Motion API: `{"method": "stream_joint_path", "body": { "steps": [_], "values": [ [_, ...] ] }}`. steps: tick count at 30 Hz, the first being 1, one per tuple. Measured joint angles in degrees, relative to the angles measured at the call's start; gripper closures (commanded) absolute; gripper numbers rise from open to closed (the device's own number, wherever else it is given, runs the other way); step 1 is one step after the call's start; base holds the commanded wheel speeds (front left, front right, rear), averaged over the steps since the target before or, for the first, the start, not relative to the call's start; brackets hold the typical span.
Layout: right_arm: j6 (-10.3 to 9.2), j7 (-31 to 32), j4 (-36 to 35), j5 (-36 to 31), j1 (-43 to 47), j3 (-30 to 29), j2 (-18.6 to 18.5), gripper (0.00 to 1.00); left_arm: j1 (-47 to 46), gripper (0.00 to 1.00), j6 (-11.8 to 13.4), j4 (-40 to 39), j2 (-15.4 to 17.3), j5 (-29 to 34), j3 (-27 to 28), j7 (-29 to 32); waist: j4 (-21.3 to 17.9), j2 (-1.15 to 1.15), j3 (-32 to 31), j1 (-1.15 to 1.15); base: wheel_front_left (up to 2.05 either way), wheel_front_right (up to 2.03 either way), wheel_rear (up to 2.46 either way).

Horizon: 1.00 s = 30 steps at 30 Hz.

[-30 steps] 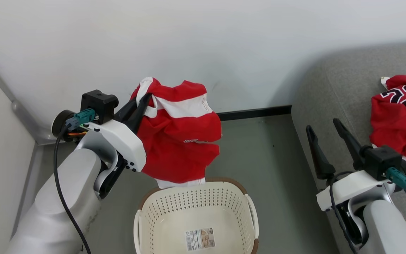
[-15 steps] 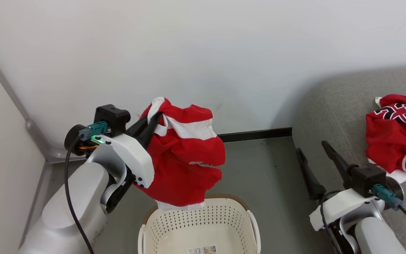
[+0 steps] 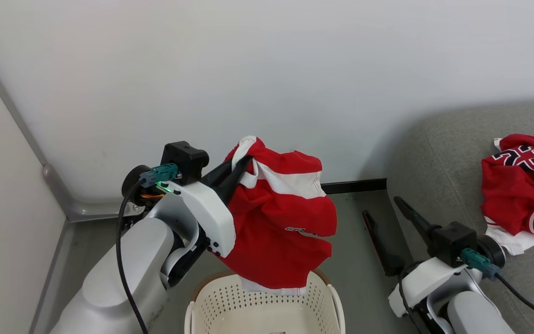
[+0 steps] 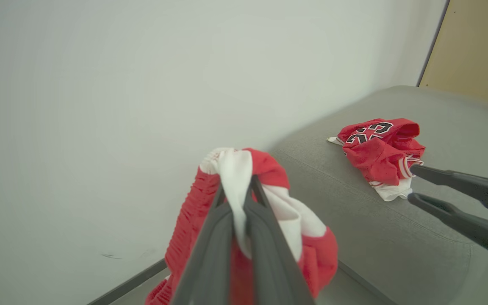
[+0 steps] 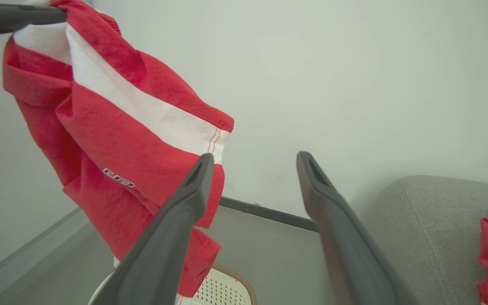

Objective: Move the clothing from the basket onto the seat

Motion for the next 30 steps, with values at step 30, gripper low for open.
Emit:
{"method": "stream_joint_path", "body": {
  "steps": [30],
  "values": [
    [0.00, 1.4, 5.0, -0.2, -8.9, 23.6, -3.7, 0.00, 0.0, 1.00, 0.7, -6.2, -2.7, 0.0, -3.3, 4.1, -0.4, 0.00, 1.2, 0.00, 0.00, 0.00, 0.00]
  ]
}}
